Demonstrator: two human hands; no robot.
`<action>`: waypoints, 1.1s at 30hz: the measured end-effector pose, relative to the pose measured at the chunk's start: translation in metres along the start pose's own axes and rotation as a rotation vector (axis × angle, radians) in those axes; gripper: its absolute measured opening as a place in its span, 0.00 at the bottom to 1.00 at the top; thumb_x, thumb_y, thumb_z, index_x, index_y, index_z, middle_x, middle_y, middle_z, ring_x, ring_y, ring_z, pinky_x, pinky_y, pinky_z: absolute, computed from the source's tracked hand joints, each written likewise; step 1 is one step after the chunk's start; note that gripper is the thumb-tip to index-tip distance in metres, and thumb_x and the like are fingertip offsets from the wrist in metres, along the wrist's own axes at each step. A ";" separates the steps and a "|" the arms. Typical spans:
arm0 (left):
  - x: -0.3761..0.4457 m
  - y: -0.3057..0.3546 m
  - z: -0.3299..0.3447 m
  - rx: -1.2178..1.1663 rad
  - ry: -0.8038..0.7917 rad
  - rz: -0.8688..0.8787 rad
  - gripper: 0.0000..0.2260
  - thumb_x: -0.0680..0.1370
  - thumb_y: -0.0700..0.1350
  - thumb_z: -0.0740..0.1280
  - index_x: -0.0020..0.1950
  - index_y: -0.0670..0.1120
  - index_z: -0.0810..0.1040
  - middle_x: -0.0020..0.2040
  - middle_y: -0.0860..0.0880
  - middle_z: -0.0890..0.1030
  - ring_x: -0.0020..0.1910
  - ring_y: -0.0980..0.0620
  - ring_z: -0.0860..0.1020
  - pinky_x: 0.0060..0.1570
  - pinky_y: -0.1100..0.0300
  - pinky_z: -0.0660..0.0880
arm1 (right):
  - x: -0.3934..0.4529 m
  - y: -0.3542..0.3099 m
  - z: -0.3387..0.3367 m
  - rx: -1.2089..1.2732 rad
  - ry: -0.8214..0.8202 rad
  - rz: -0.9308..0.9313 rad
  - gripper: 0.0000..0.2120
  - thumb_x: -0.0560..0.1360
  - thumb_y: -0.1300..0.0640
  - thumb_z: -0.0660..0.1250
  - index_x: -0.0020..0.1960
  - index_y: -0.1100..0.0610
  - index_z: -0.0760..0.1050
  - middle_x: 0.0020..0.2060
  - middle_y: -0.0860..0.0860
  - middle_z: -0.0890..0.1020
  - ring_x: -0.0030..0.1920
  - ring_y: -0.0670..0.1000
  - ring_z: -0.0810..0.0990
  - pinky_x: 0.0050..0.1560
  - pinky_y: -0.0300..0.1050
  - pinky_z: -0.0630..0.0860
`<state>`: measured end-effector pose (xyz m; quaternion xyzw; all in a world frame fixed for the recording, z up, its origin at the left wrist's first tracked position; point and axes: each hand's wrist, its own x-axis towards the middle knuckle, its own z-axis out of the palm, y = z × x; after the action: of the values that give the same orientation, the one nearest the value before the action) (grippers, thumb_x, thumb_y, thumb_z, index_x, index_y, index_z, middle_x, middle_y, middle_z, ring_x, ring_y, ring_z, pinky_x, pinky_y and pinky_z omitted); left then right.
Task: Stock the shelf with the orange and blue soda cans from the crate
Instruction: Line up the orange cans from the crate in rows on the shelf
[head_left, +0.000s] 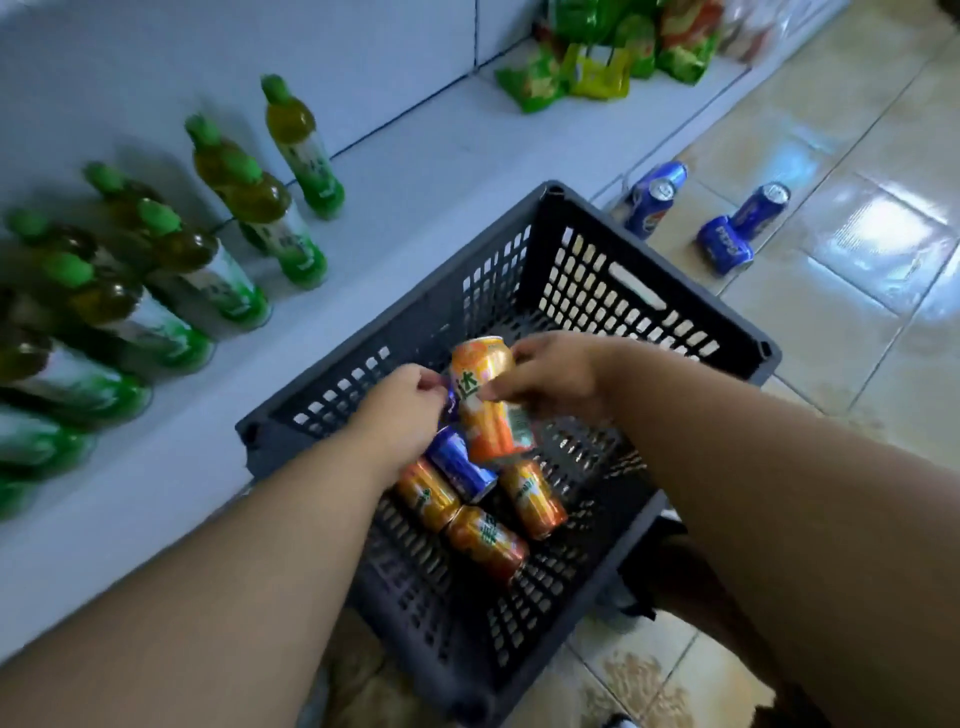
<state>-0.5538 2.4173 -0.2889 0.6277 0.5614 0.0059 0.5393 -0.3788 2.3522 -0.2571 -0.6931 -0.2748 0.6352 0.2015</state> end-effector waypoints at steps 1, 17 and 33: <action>-0.014 0.007 -0.008 -0.137 0.005 -0.005 0.07 0.77 0.54 0.64 0.49 0.53 0.79 0.48 0.48 0.83 0.46 0.47 0.82 0.53 0.47 0.79 | -0.017 -0.011 0.005 0.111 -0.058 -0.047 0.21 0.68 0.59 0.77 0.57 0.62 0.75 0.51 0.62 0.84 0.51 0.62 0.84 0.53 0.58 0.81; -0.213 0.080 -0.096 -0.877 0.258 0.370 0.14 0.81 0.58 0.61 0.52 0.50 0.79 0.49 0.41 0.85 0.46 0.40 0.84 0.50 0.34 0.79 | -0.190 -0.110 0.137 0.686 0.113 -0.649 0.20 0.78 0.46 0.66 0.58 0.62 0.79 0.51 0.60 0.85 0.52 0.60 0.85 0.57 0.61 0.80; -0.280 0.034 -0.210 -0.972 0.611 0.300 0.19 0.82 0.62 0.55 0.55 0.53 0.79 0.48 0.45 0.85 0.45 0.43 0.85 0.45 0.39 0.81 | -0.203 -0.181 0.248 0.124 0.045 -0.868 0.13 0.80 0.45 0.64 0.56 0.52 0.80 0.46 0.49 0.87 0.46 0.47 0.86 0.48 0.46 0.82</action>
<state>-0.7622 2.3662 -0.0097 0.3509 0.5293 0.5188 0.5723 -0.6556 2.3446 -0.0144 -0.5138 -0.4974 0.4916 0.4970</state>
